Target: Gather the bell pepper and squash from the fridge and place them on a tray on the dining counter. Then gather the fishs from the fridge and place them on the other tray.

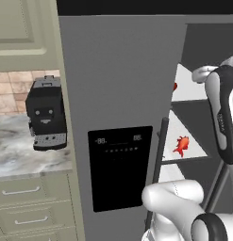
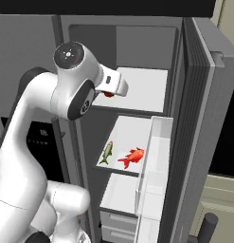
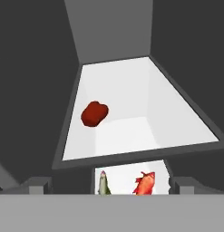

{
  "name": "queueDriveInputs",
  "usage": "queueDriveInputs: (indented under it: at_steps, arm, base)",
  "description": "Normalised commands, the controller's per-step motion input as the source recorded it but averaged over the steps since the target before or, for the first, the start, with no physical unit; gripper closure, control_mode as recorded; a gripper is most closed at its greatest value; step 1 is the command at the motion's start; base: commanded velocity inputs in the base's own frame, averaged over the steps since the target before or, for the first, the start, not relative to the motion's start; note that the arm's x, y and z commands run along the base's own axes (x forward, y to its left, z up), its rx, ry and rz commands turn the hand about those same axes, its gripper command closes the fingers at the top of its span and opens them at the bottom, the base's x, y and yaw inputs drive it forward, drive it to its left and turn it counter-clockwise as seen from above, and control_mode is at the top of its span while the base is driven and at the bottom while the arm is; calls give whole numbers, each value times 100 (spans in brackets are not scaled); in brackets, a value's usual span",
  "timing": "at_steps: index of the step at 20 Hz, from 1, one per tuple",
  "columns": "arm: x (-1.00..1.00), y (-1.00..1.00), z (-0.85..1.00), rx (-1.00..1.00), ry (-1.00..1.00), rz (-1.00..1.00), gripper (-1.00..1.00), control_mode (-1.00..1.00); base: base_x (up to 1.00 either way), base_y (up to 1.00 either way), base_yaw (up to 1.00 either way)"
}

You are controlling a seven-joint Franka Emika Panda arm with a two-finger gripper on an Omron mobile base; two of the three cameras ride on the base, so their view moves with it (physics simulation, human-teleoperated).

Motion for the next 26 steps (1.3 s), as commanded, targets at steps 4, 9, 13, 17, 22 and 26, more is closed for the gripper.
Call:
queueDriveInputs:
  at_steps: [4,9,13,17,22,26]
  arm:
    - [62,0,-2,0,0,0,-100,-100]
    - [48,-5,-9,0,0,3,-100,-100]
    - [32,-21,-1,3,0,8,-100,-100]
    - [31,-20,-6,0,2,8,-100,-100]
    - [39,-2,-19,0,12,2,-100,-100]
    - [44,0,-23,0,17,0,-100,-100]
  base:
    - [0,0,0]
    - [0,0,0]
    - [0,0,0]
    - [0,0,0]
    - [0,0,0]
    - [0,0,0]
